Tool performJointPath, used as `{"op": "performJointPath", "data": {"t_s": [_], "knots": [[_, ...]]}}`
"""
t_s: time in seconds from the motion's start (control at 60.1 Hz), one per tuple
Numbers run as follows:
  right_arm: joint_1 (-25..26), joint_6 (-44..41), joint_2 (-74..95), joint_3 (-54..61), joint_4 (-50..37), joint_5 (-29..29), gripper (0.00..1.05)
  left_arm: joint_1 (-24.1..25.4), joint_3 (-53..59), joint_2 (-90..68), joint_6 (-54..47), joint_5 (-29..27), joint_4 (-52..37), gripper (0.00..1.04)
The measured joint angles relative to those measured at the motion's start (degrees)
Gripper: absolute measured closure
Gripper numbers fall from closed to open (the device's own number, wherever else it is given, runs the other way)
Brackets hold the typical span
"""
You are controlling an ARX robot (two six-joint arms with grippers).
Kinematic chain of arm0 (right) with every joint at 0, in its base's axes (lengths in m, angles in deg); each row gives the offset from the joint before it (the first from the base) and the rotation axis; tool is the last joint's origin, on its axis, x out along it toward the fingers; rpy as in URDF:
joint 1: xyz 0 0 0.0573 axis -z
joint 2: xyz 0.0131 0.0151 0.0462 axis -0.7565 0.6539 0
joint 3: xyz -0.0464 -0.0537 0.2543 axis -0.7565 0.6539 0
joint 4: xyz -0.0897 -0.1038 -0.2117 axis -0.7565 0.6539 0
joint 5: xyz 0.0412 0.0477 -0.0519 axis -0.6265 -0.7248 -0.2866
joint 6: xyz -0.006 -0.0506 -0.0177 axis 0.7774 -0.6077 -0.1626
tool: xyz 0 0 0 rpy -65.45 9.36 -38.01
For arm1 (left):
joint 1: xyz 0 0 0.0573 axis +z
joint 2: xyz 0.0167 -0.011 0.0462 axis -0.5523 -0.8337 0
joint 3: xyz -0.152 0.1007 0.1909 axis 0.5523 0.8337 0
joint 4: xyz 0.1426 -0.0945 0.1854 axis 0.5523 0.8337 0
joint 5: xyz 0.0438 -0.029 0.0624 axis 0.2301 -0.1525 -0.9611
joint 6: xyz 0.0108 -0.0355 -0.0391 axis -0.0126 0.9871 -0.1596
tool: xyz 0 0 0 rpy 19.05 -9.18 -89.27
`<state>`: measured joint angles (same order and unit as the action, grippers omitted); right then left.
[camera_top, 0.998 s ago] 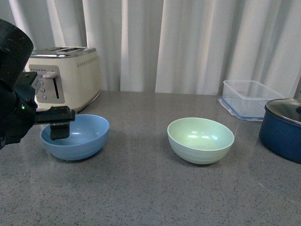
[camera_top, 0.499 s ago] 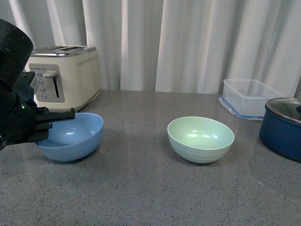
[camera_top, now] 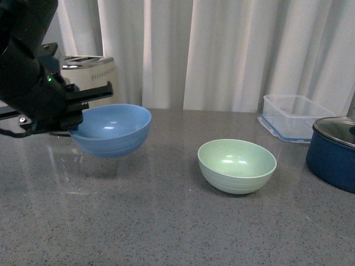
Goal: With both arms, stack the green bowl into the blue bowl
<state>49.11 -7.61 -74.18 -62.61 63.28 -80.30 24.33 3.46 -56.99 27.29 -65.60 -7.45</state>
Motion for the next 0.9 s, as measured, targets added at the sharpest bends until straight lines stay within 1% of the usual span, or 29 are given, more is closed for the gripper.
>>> {"op": "performJointPath", "data": {"t_s": [0.166,0.383,0.898], "knots": [[0.0,0.0,0.0,0.0,0.0,0.0,0.10,-3.3,-1.8,-0.7,1.2,0.0,0.9,1.01],[0.0,0.0,0.0,0.0,0.0,0.0,0.10,-5.6,-4.0,-4.0,1.4,-0.9,1.0,1.01],[0.0,0.0,0.0,0.0,0.0,0.0,0.10,-7.1,-7.3,-9.3,1.3,-1.6,1.0,1.01]]}}
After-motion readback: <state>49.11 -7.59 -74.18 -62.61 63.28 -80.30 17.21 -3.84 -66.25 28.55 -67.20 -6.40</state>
